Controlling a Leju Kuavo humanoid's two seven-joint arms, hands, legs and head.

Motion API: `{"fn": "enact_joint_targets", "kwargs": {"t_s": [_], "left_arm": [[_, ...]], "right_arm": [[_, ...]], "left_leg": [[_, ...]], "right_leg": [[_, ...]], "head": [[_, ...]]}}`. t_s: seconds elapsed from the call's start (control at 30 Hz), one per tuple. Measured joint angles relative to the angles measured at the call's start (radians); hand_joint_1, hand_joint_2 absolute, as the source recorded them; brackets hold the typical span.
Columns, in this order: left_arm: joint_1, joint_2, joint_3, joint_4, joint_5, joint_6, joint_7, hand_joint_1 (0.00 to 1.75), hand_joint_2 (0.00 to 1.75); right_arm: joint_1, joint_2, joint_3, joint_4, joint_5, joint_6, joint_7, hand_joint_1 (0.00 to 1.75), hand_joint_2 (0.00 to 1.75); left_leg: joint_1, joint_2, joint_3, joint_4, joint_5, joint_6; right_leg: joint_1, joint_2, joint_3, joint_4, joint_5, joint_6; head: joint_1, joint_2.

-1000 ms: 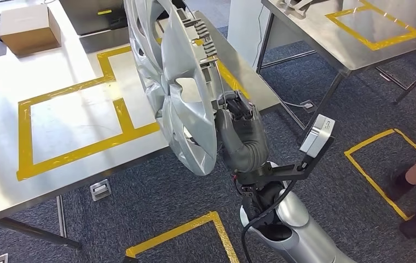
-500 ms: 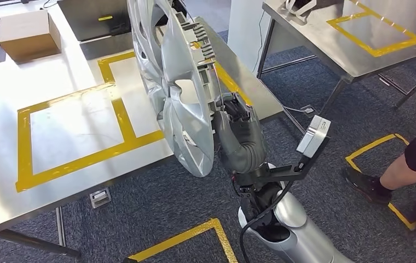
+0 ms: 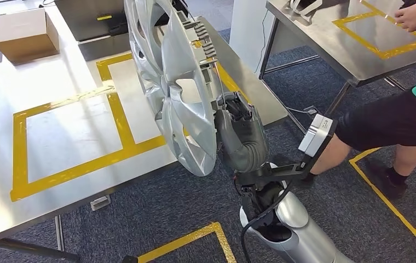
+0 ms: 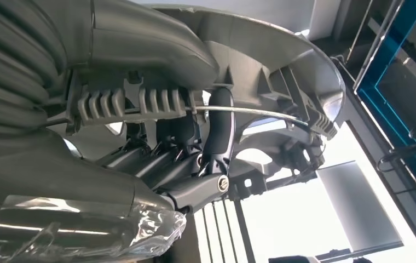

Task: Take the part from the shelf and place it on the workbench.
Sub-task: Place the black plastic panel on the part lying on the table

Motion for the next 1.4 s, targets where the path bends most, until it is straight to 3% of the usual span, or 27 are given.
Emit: {"fn": "enact_joint_targets", "kwargs": {"t_s": [0.1,0.2,0.23,0.27,0.33,0.4,0.53,0.6,0.63,0.7,0.73,0.77,0.8,0.87,0.9,0.93,1.0,1.1,1.17,1.23,1.27,1.3,1.4], "left_arm": [[-0.002,0.000,0.000,0.000,0.000,0.000,-0.001,0.00,1.75],[0.000,0.000,0.000,0.000,0.002,0.001,-0.001,0.00,1.75],[0.002,0.001,0.000,0.000,0.003,0.001,-0.001,0.00,1.75],[0.003,0.001,0.000,0.000,0.003,0.001,-0.001,0.00,1.75],[0.003,0.001,0.000,0.000,0.003,0.002,-0.001,0.00,1.75],[0.003,0.001,0.000,0.000,0.004,0.002,-0.002,0.00,1.75],[0.002,0.002,0.000,0.000,0.004,0.005,-0.004,0.00,1.75],[0.001,0.002,0.000,0.000,0.004,0.007,-0.005,0.00,1.75],[0.000,0.001,0.000,0.000,0.004,0.008,-0.006,0.00,1.75],[0.000,0.001,0.000,0.000,0.004,0.008,-0.007,0.00,1.75],[0.000,0.001,0.000,0.000,0.004,0.008,-0.007,0.00,1.75],[0.001,0.001,0.000,0.000,0.004,0.008,-0.007,0.00,1.75],[0.001,0.001,0.000,0.000,0.004,0.008,-0.007,0.00,1.75],[0.001,0.000,0.000,0.000,0.004,0.008,-0.007,0.00,1.75],[0.001,0.000,0.000,0.000,0.004,0.008,-0.007,0.00,1.75],[0.002,0.000,0.000,0.000,0.004,0.008,-0.007,0.00,1.75],[0.002,-0.002,0.000,0.000,0.005,0.008,-0.006,0.00,1.75],[0.000,-0.003,0.000,0.000,0.005,0.008,-0.007,0.00,1.75],[-0.001,-0.003,0.000,0.000,0.005,0.008,-0.007,0.00,1.75],[0.002,-0.002,0.000,0.000,0.005,0.008,-0.007,0.00,1.75],[0.003,-0.002,-0.001,0.000,0.005,0.008,-0.007,0.00,1.75],[0.004,-0.001,-0.001,0.000,0.005,0.008,-0.007,0.00,1.75],[0.004,0.000,-0.001,0.000,0.005,0.008,-0.007,0.00,1.75]], "right_arm": [[0.000,0.001,0.000,-0.002,0.000,0.000,0.000,1.75,1.75],[0.000,0.001,0.001,-0.002,0.000,-0.001,0.001,1.75,1.75],[0.001,0.001,0.001,-0.002,0.000,-0.001,0.001,1.75,1.75],[0.002,0.001,0.002,-0.002,0.000,-0.002,0.001,1.75,1.75],[0.003,0.001,0.002,-0.002,0.000,-0.003,0.003,1.75,1.75],[0.002,0.001,0.003,-0.002,0.000,-0.005,0.003,1.75,1.75],[0.000,0.001,0.001,-0.003,0.000,-0.007,0.002,1.75,1.75],[0.000,0.001,0.002,-0.004,0.000,-0.007,0.003,1.75,1.75],[0.000,0.001,0.002,-0.004,0.000,-0.007,0.003,1.75,1.75],[0.001,0.000,0.002,-0.004,0.000,-0.007,0.003,1.75,1.75],[0.001,0.000,0.002,-0.004,0.000,-0.007,0.003,1.75,1.75],[0.002,0.000,0.002,-0.004,0.000,-0.008,0.003,1.75,1.75],[0.003,0.000,0.002,-0.004,0.000,-0.008,0.003,1.75,1.75],[0.003,-0.001,0.002,-0.004,0.000,-0.009,0.004,1.75,1.75],[0.003,-0.001,0.002,-0.004,0.000,-0.009,0.004,1.75,1.75],[0.003,-0.001,0.002,-0.003,0.000,-0.009,0.004,1.75,1.75],[0.003,-0.001,0.002,-0.003,0.000,-0.009,0.004,1.75,1.75],[0.003,-0.001,0.002,-0.003,0.000,-0.009,0.004,1.75,1.75],[0.004,-0.001,0.002,-0.001,0.000,-0.009,0.004,1.75,1.75],[0.005,-0.001,0.002,0.001,0.000,-0.009,0.005,1.75,1.75],[0.005,-0.001,0.003,0.002,0.000,-0.009,0.005,1.75,1.75],[0.005,-0.001,0.003,0.003,0.000,-0.009,0.005,1.75,1.75],[0.005,-0.001,0.004,0.004,0.000,-0.010,0.007,1.75,1.75]], "left_leg": [[-0.001,0.003,-0.013,0.042,-0.033,-0.015],[0.001,0.004,-0.114,0.223,-0.095,-0.022],[0.002,0.004,-0.142,0.262,-0.093,-0.024],[0.002,0.004,-0.154,0.263,-0.070,-0.025],[0.003,0.004,-0.130,0.165,0.021,-0.024],[-0.001,0.004,-0.091,0.064,0.075,-0.018],[-0.002,0.003,-0.065,0.017,0.052,0.007],[0.003,0.003,-0.060,0.013,0.050,0.018],[0.004,0.003,-0.057,0.012,0.047,0.023],[0.004,0.004,-0.051,0.012,0.040,0.028],[0.003,0.004,-0.046,0.012,0.035,0.029],[0.002,0.003,-0.039,0.012,0.030,0.030],[0.002,0.002,-0.031,0.012,0.023,0.029],[0.001,0.000,-0.011,0.012,0.008,0.025],[0.001,-0.001,-0.006,0.011,0.001,0.021],[0.002,-0.001,-0.004,0.011,-0.003,0.016],[0.002,0.000,-0.006,0.008,-0.007,0.005],[0.000,0.003,-0.009,0.026,-0.030,-0.007],[-0.001,0.004,-0.051,0.122,-0.076,-0.009],[-0.001,0.004,-0.121,0.243,-0.109,-0.014],[0.000,0.004,-0.146,0.273,-0.102,-0.017],[0.001,0.004,-0.154,0.264,-0.071,-0.021],[0.004,0.004,-0.106,0.106,0.060,-0.027]], "right_leg": [[-0.009,-0.002,0.021,-0.020,-0.006,-0.014],[-0.011,-0.004,0.037,-0.025,-0.016,-0.022],[-0.011,-0.003,0.043,-0.024,-0.022,-0.021],[-0.011,-0.002,0.051,-0.024,-0.028,-0.020],[-0.012,-0.001,0.073,-0.022,-0.043,-0.015],[-0.010,0.000,0.087,-0.020,-0.057,-0.006],[-0.007,-0.001,0.084,-0.018,-0.067,0.015],[-0.008,-0.002,0.063,0.024,-0.089,0.026],[-0.009,-0.002,0.035,0.075,-0.111,0.030],[-0.011,-0.002,-0.050,0.217,-0.156,0.035],[-0.011,-0.002,-0.086,0.268,-0.162,0.036],[-0.011,-0.002,-0.107,0.285,-0.145,0.034],[-0.011,-0.002,-0.107,0.257,-0.106,0.031],[-0.006,-0.002,-0.066,0.129,-0.010,0.018],[-0.002,-0.002,-0.046,0.072,0.019,0.012],[0.002,-0.002,-0.032,0.036,0.029,0.007],[0.007,-0.001,-0.024,0.013,0.015,0.001],[-0.002,-0.003,-0.001,-0.015,0.003,-0.009],[-0.005,-0.004,0.019,-0.027,-0.003,-0.016],[-0.005,-0.004,0.032,-0.027,-0.012,-0.020],[-0.005,-0.003,0.038,-0.027,-0.018,-0.019],[-0.006,-0.002,0.047,-0.026,-0.025,-0.017],[-0.008,0.000,0.077,-0.020,-0.051,-0.005]], "head": [[-0.004,0.000],[-0.009,0.000],[-0.010,0.000],[-0.009,0.000],[-0.010,0.000],[-0.011,0.000],[-0.011,0.000],[-0.009,0.000],[-0.006,0.000],[-0.003,0.000],[-0.002,0.000],[-0.002,0.000],[-0.001,0.000],[-0.001,0.000],[-0.003,0.000],[-0.004,0.000],[-0.005,0.000],[-0.004,0.000],[-0.007,0.000],[-0.008,0.000],[-0.008,0.000],[-0.008,0.000],[-0.009,0.000]]}}
